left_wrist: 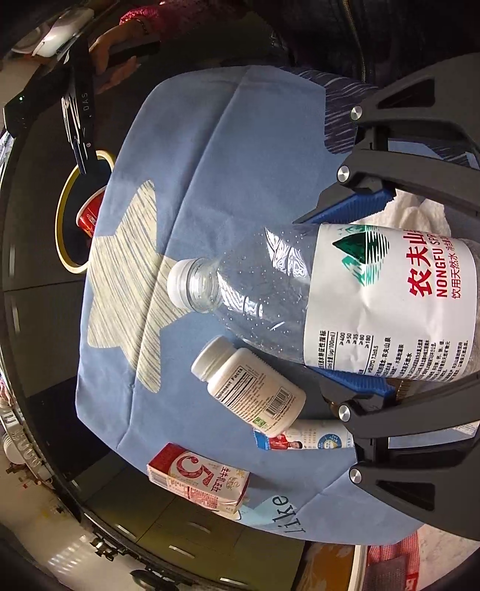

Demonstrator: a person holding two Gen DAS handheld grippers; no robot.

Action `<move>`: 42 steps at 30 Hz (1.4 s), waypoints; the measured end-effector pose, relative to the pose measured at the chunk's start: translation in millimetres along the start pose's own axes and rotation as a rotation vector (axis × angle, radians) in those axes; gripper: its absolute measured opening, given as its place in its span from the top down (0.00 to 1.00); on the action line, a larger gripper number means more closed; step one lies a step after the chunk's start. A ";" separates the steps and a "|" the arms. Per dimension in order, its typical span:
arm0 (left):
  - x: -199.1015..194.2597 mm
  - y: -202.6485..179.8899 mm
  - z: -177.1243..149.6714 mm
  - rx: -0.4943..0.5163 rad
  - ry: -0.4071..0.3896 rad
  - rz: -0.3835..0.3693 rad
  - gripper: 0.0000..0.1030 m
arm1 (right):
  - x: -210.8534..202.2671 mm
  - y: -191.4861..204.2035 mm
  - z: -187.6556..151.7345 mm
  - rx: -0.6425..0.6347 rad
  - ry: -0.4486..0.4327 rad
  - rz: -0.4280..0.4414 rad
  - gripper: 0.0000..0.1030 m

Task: Collect trash
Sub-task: 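Move the water bottle over the bin and open the left gripper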

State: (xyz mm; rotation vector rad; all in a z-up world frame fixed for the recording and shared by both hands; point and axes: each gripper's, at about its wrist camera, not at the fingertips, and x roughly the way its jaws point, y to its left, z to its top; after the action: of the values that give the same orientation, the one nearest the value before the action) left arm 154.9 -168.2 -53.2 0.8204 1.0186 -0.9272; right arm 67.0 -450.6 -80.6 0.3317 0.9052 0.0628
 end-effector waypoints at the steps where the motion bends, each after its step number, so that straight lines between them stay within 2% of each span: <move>1: -6.3 -3.1 4.1 0.006 -0.012 0.005 0.36 | -3.7 -3.3 -1.2 0.007 -0.008 -0.003 0.65; 5: -23.6 -23.5 31.4 0.040 -0.055 -0.011 0.36 | -25.1 -22.5 -6.4 0.053 -0.057 -0.029 0.65; 11: -27.8 -63.4 95.6 0.116 -0.110 -0.081 0.36 | -57.3 -57.3 -19.9 0.133 -0.114 -0.076 0.65; 17: -6.9 -103.7 162.9 0.203 -0.120 -0.154 0.35 | -76.2 -84.1 -35.5 0.184 -0.138 -0.097 0.65; 23: 36.6 -118.3 227.4 0.200 -0.076 -0.200 0.35 | -83.8 -102.0 -46.7 0.216 -0.142 -0.104 0.65; 29: 80.3 -125.1 289.1 0.203 -0.046 -0.170 0.35 | -86.7 -113.5 -54.8 0.234 -0.135 -0.109 0.65; 33: 113.7 -133.7 328.2 0.254 -0.009 -0.115 0.35 | -87.8 -118.0 -58.7 0.241 -0.130 -0.114 0.65; 38: 149.8 -146.6 360.6 0.307 0.012 -0.077 0.35 | -89.1 -118.1 -62.0 0.248 -0.118 -0.118 0.65; 42: 168.2 -145.4 375.7 0.280 0.012 -0.056 0.34 | -89.4 -118.8 -63.7 0.251 -0.111 -0.122 0.65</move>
State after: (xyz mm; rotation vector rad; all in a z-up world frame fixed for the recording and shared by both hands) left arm 185.9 -599.5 -113.0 1.0353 0.9379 -1.1303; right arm -48.3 -564.0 -85.6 0.5076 0.8225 -0.1819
